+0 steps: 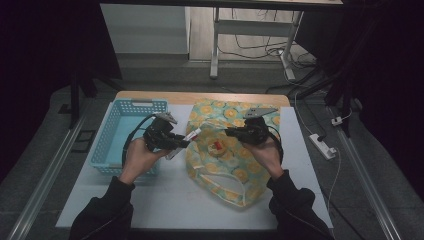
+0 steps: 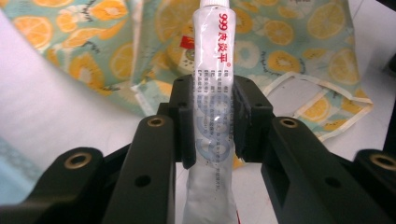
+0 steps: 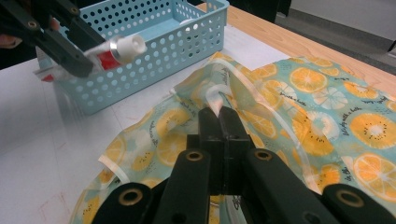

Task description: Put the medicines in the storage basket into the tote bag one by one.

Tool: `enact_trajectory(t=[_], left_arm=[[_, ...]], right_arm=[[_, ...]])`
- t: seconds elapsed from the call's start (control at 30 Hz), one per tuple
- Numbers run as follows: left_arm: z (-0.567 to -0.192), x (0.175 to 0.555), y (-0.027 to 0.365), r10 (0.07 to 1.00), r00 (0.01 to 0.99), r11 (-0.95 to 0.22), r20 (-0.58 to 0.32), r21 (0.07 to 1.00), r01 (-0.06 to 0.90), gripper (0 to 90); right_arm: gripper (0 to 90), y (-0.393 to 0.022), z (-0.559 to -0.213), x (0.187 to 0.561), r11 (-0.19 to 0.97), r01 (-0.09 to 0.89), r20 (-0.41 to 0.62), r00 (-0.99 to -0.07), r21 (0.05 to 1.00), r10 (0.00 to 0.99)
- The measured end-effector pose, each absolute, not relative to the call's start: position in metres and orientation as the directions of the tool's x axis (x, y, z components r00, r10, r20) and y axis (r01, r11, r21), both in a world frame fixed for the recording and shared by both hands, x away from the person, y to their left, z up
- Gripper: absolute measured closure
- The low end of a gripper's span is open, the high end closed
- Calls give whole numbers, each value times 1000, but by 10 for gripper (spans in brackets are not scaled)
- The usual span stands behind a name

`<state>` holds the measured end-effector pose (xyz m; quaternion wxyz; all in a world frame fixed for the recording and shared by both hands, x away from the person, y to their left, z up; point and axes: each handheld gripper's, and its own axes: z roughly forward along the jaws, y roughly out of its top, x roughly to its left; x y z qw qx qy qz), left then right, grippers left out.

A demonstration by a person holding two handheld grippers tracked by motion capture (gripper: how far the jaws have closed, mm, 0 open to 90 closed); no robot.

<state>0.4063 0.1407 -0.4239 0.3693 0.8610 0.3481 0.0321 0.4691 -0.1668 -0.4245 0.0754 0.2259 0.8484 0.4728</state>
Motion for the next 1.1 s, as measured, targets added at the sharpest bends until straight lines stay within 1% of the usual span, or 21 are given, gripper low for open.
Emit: enact_trajectory(t=[0.57, 0.87, 1.1], left_arm=[[-438, 422, 100, 577, 788, -543, -212, 621, 565, 721], [-444, 434, 85, 579, 783, -544, -229, 606, 580, 721], [-448, 443, 71, 581, 783, -552, -222, 599, 580, 721]], right_arm=[[900, -168, -421, 468, 439, 304, 84, -888, 845, 453], [900, -168, -421, 468, 437, 299, 83, -890, 848, 449], [900, -167, -421, 467, 434, 297, 83, -891, 851, 446]])
